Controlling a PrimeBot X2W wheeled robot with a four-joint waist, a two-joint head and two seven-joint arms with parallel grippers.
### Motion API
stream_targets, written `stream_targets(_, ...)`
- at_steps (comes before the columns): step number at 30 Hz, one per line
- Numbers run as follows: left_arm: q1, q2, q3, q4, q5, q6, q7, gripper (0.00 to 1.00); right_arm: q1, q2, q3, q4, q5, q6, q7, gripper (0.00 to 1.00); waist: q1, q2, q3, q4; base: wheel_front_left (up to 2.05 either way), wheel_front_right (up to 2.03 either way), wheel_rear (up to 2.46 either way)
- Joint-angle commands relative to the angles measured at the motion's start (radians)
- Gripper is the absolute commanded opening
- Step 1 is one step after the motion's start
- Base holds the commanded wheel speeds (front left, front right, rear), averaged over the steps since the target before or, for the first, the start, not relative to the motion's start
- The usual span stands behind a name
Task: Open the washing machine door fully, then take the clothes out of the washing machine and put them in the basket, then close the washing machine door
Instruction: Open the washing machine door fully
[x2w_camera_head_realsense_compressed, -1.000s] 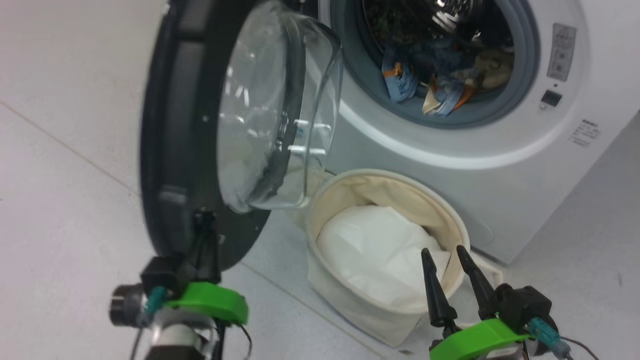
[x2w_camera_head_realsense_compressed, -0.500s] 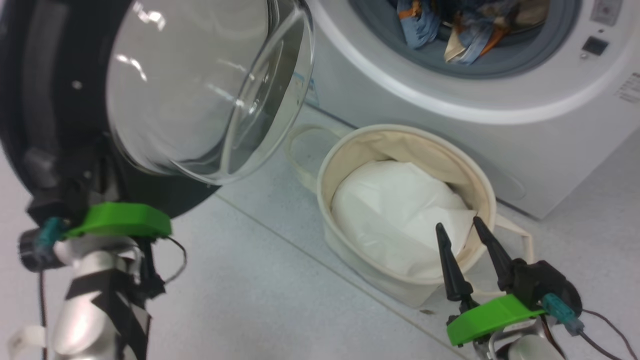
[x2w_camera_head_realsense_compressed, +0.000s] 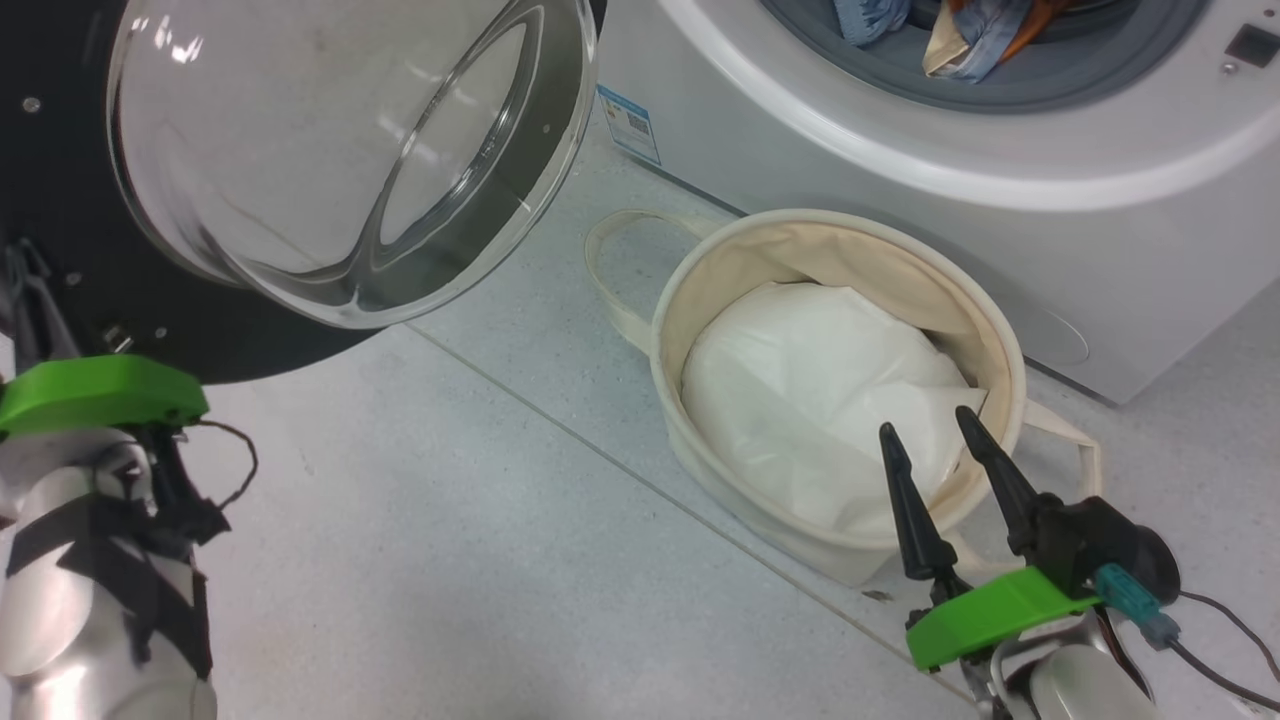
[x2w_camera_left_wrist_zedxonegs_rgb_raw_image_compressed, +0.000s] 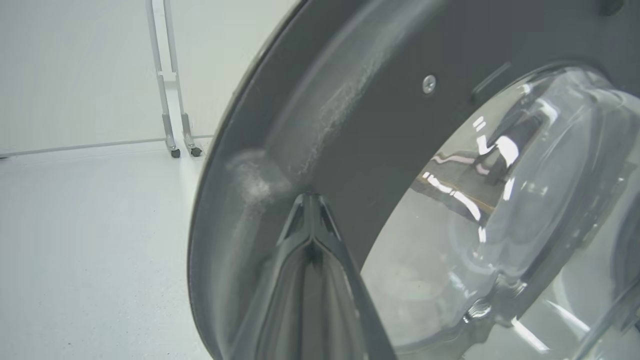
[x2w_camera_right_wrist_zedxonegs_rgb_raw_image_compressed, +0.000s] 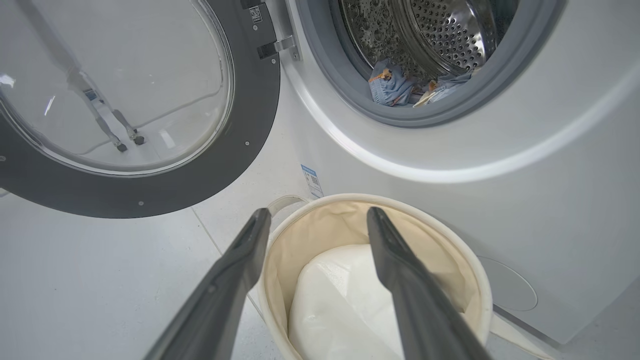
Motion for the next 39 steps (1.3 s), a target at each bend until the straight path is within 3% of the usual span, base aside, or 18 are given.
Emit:
stream_targets(1, -0.033, 0.053, 0.056, -0.016, -0.001, 0.002, -0.005, 0.0, -0.016, 0.002, 0.026, -0.029, 0.007, 0.008, -0.012, 1.0, 0.0, 0.0, -0.001, -0.001, 0.0, 0.0, 0.0)
stream_targets(7, -0.037, 0.033, 0.063, -0.011, 0.05, -0.031, -0.005, 0.0, -0.012, 0.009, 0.014, -0.03, 0.02, 0.008, -0.012, 1.0, 0.0, 0.0, -0.028, -0.004, 0.0, 0.0, 0.0)
stream_targets(11, 0.001, -0.011, 0.025, -0.143, 0.105, -0.085, -0.005, 0.0, -0.005, 0.04, -0.034, -0.044, 0.044, 0.008, -0.012, 1.0, 0.0, 0.0, -0.068, -0.008, 0.0, 0.0, 0.0)
stream_targets(19, 0.184, -0.059, -0.162, -0.318, 0.115, -0.176, -0.005, 0.0, 0.011, 0.099, -0.095, -0.081, 0.07, 0.008, -0.012, 1.0, 0.0, 0.0, -0.178, -0.1, 0.0, 0.0, 0.0)
stream_targets(28, 0.336, -0.061, -0.436, -0.336, -0.018, -0.166, -0.005, 0.0, 0.04, 0.13, -0.151, -0.122, 0.091, 0.008, -0.012, 1.0, 0.0, 0.0, -0.251, -0.256, 0.0, 0.0, 0.0)
stream_targets(38, 0.421, -0.061, -0.5, -0.33, 0.015, -0.157, -0.005, 0.0, 0.066, 0.134, -0.161, -0.154, 0.114, 0.008, -0.012, 1.0, 0.0, 0.0, -0.273, -0.444, 0.0, 0.0, 0.0)
stream_targets(39, 0.428, -0.061, -0.494, -0.33, 0.018, -0.148, -0.005, 0.16, 0.068, 0.134, -0.158, -0.151, 0.109, 0.008, -0.012, 1.0, 0.0, 0.0, -0.275, -0.458, 0.0, 0.0, 0.0)
